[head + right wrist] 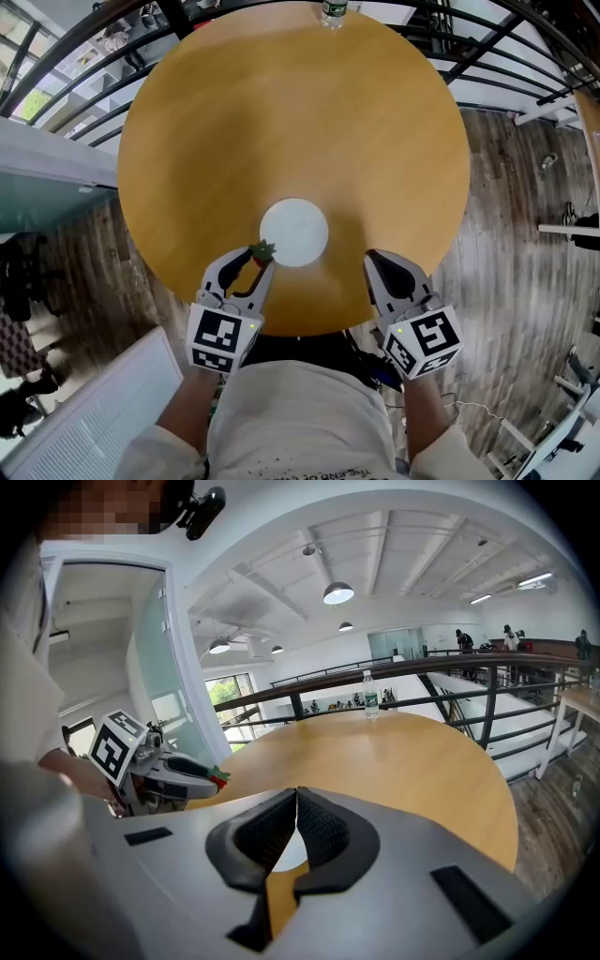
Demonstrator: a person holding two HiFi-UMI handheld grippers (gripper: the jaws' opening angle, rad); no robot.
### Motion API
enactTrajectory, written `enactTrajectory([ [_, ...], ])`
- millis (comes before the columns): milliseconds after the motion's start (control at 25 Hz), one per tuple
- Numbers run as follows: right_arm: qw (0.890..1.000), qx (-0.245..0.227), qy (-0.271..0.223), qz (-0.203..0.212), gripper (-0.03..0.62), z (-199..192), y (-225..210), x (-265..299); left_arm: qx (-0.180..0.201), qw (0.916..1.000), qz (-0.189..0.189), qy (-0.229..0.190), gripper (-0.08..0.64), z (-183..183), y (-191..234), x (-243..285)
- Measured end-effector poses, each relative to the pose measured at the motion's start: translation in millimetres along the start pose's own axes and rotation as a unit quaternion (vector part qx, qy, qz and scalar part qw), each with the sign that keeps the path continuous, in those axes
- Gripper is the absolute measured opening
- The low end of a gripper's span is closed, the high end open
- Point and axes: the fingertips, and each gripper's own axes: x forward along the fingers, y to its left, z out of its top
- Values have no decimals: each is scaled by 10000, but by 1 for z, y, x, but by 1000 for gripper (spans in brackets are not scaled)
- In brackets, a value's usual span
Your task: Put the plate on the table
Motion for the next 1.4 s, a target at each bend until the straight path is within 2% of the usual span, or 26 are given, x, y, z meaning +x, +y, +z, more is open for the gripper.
enactTrajectory([
  [200, 9999, 100, 73, 8, 25, -10, 0, 5, 188, 9994, -21, 275, 146, -18, 2, 21],
  [1000, 9988, 403, 270, 27, 25, -35, -13, 34, -40, 9972, -109, 733, 146, -41, 12, 87],
  [1400, 9979, 543, 348, -11, 25, -47, -24, 34, 166, 9927, -134, 1187, 146, -64, 2, 113],
])
